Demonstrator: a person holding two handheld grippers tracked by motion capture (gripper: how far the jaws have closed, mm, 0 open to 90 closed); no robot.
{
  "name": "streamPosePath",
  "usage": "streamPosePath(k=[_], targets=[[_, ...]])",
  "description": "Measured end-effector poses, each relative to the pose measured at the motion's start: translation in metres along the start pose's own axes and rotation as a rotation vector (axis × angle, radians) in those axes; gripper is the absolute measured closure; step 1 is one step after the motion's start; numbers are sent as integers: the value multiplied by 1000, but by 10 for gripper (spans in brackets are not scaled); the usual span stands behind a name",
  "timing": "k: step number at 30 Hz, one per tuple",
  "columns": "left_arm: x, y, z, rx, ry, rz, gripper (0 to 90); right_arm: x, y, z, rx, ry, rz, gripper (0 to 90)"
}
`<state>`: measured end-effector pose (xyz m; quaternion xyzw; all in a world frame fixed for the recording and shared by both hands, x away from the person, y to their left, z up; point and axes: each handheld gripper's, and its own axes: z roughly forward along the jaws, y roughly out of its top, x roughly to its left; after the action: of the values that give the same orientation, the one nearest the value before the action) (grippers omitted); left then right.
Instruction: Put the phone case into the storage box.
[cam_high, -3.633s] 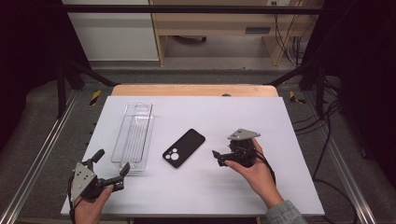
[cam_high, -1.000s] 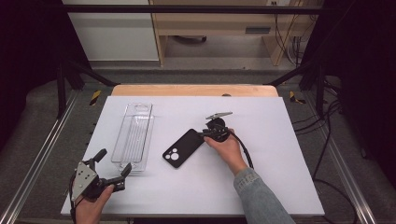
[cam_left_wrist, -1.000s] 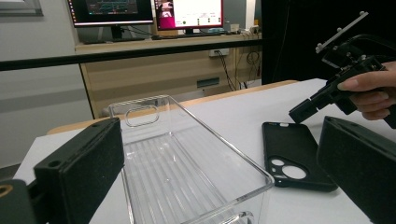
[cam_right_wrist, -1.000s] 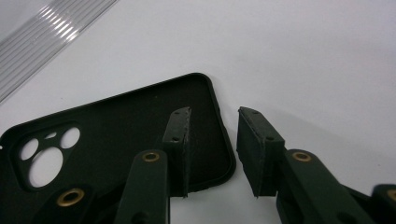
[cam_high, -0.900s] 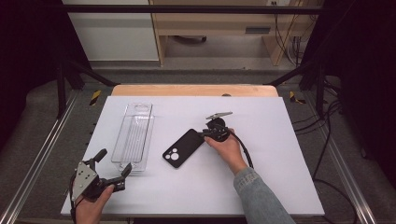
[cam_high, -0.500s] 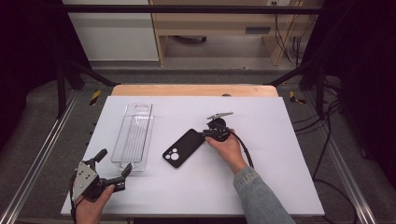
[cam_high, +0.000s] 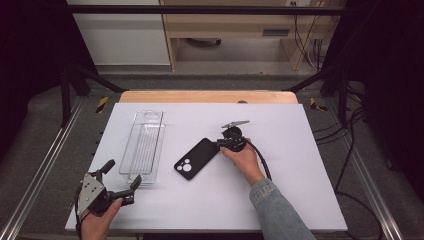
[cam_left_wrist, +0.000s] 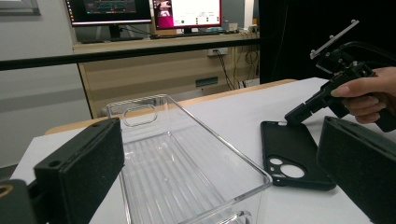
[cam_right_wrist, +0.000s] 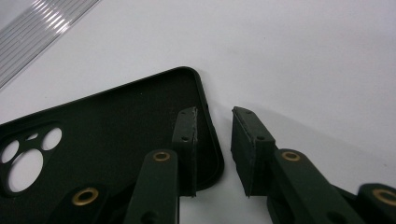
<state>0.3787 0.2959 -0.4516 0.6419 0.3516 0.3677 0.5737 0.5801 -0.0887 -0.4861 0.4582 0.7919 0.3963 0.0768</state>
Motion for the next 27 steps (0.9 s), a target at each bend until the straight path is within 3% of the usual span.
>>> streamPosePath(k=[17,27], targets=[[0,0,0,3,-2,2,4,-1,-1,2,-1,-6,2,785],[0,0,0,4,-4,2,5,1,-1,2,0,-24,-34,798]])
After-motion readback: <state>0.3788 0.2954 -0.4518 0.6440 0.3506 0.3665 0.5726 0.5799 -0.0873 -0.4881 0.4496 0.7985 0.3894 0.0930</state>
